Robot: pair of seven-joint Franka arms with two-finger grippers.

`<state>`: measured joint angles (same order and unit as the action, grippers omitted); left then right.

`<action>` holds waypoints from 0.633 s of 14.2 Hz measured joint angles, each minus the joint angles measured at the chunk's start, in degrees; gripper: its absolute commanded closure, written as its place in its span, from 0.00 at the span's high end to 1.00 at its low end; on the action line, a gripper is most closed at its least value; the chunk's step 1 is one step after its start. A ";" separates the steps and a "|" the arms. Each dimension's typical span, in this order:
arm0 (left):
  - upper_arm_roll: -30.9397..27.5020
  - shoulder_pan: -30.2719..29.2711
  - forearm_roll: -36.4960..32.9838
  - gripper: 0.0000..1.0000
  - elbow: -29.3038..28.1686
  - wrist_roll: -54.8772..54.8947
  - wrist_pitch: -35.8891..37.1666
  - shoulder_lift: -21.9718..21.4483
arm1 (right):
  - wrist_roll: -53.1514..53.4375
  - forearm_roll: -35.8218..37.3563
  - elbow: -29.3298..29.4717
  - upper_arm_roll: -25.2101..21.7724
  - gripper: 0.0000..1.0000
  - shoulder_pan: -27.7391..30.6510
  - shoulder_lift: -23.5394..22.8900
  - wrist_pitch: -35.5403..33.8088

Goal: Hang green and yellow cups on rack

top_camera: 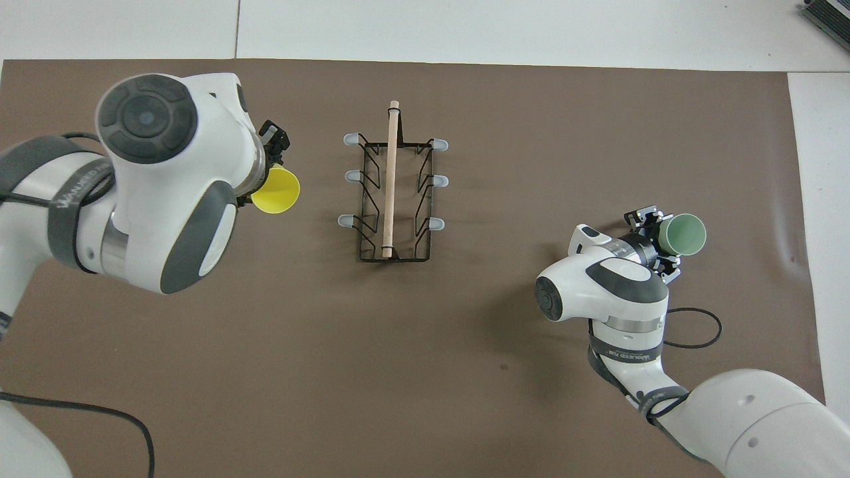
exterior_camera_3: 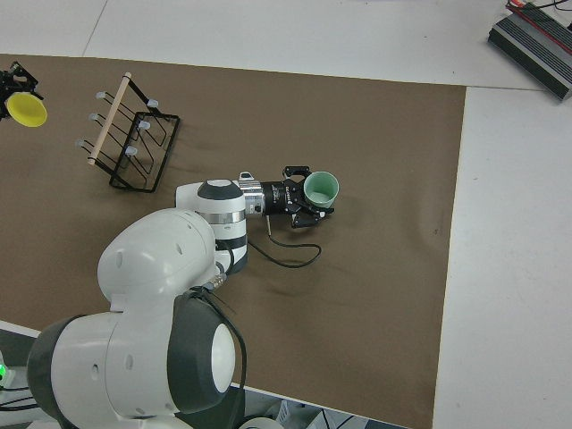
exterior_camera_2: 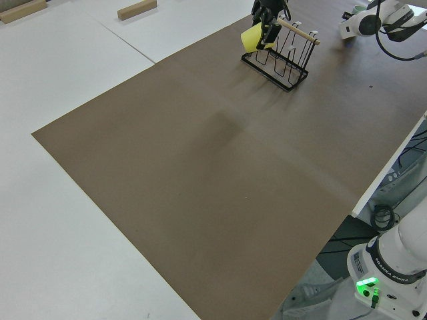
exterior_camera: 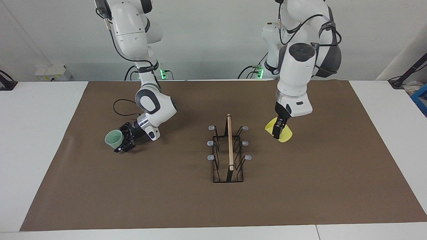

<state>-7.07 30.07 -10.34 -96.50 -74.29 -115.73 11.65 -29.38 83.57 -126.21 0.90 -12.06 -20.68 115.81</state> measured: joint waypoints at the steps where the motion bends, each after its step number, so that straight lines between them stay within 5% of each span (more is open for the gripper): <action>1: -0.01 1.80 -4.58 0.00 -0.37 -0.52 -1.27 0.00 | 0.00 0.00 -0.02 0.00 0.00 0.05 -0.01 0.11; 9: 0.01 9.40 -35.75 0.00 -13.08 -17.35 -15.21 -4.26 | 0.91 -1.12 0.67 0.26 0.00 -0.93 0.03 -0.99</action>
<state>-7.06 39.48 -46.09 -109.58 -91.64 -130.95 7.39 -28.47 82.46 -125.54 1.16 -12.99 -20.65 114.82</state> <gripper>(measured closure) 0.291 0.344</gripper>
